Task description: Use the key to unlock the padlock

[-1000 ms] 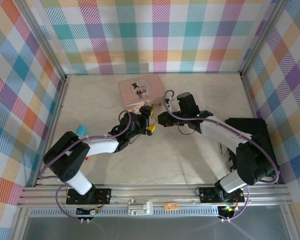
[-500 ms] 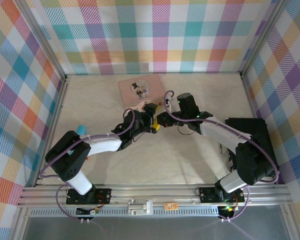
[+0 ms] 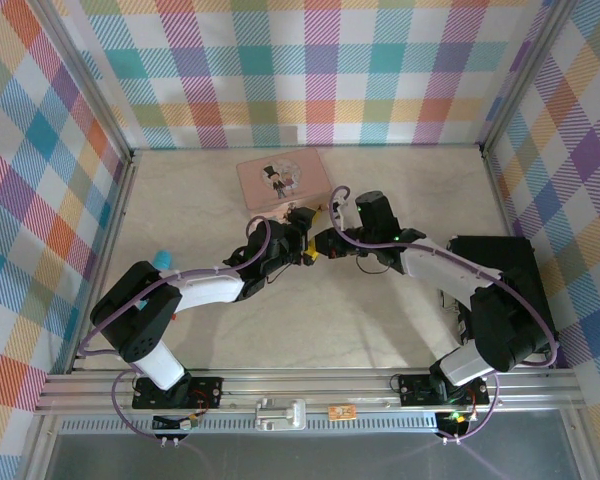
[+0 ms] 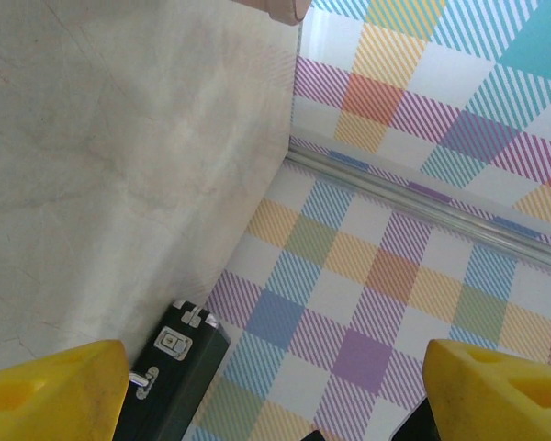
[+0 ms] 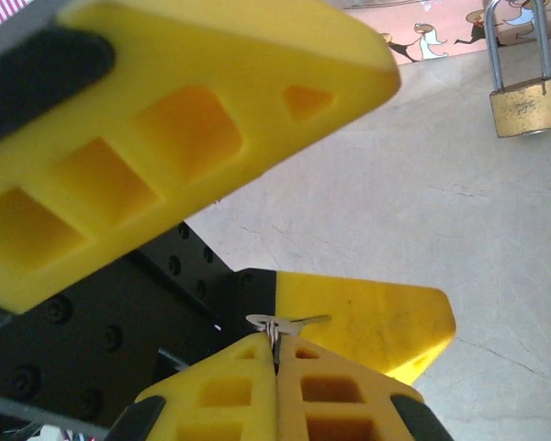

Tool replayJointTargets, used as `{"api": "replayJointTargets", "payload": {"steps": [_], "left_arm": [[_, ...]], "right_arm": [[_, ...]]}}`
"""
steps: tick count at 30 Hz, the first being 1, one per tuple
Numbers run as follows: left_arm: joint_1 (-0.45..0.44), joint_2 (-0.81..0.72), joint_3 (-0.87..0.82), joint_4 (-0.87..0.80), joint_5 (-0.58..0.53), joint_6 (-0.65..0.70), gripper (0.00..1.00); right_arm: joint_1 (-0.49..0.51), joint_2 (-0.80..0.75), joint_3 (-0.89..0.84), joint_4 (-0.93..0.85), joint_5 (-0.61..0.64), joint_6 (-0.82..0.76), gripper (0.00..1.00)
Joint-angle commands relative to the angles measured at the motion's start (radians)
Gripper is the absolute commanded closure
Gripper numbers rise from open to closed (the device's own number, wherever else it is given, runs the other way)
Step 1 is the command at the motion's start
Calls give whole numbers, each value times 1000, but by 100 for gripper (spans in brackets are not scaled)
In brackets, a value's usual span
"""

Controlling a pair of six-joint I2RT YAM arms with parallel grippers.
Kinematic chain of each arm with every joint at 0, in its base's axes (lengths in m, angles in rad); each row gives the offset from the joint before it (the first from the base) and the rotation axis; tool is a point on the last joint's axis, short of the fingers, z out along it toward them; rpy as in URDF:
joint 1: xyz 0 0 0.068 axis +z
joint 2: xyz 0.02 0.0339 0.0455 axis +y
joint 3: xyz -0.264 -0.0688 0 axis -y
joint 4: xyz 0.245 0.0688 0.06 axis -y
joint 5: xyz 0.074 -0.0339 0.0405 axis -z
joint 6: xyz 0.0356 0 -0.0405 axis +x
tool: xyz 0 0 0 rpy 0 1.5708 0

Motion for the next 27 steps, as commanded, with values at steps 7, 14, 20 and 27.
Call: {"api": "replayJointTargets", "payload": {"steps": [7, 14, 20, 27], "left_arm": [[-6, -9, -52, 19, -42, -12, 19], [-5, 5, -82, 70, -37, -13, 34], [-6, 1, -101, 111, -44, -24, 52], [-6, -8, -91, 87, -22, -47, 43]], "right_arm": [[-10, -34, -1, -25, -14, -21, 100], [-11, -51, -10, -31, -16, -25, 100], [-11, -43, -9, -22, -31, -17, 100], [-11, -51, -2, -29, -23, -25, 100]]}}
